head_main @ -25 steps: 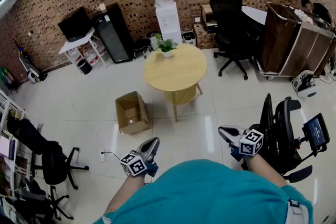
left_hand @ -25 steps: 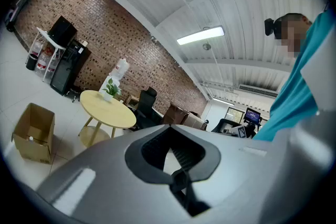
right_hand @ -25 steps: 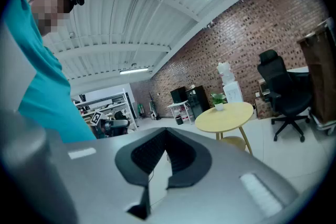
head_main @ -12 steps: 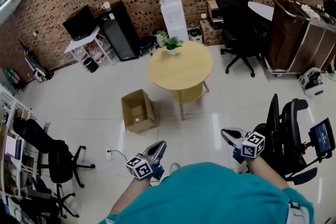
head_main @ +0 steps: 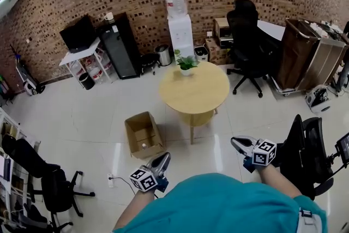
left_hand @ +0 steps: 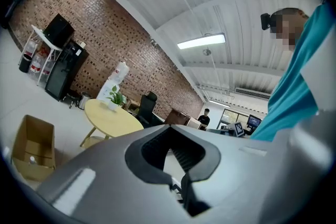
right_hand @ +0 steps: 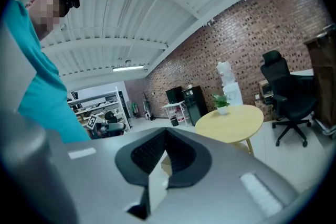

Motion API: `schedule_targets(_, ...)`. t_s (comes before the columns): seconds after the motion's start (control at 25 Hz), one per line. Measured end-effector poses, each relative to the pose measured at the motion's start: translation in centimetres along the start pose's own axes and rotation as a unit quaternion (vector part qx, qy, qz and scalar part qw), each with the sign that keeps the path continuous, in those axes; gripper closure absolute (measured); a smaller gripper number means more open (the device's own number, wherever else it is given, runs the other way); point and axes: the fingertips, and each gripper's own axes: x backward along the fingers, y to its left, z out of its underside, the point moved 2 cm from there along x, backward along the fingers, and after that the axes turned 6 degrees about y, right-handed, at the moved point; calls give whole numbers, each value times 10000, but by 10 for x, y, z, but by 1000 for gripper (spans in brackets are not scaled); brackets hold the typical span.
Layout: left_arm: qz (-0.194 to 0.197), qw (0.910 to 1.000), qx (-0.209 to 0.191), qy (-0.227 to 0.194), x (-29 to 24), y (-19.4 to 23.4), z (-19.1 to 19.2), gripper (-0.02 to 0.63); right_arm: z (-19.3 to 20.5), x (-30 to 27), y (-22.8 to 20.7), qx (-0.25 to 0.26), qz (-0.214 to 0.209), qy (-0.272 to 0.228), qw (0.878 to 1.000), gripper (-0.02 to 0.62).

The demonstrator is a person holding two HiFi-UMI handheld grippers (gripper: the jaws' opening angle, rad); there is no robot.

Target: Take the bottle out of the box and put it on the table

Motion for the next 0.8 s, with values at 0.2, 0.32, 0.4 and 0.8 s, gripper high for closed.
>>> schedule_targets(0.2, -87, 9999, -80, -93, 20, 88, -33, 606, -17, -77, -29, -106, 153, -63, 9998, 594)
schedule_targets(0.32, -68, 9999, -111, -73, 37, 122, -48, 606, -24, -114, -26, -204, 207, -94, 9995, 594)
schedule_targets(0.4, -50, 9999, -85, -59, 37, 132, -51, 606, -27, -126, -29, -250, 229, -41, 9994, 594)
schedule_targets(0.8, -72, 9995, -180, 239, -71, 150, -73, 606, -54, -135, -139, -283, 77, -28, 9996, 594)
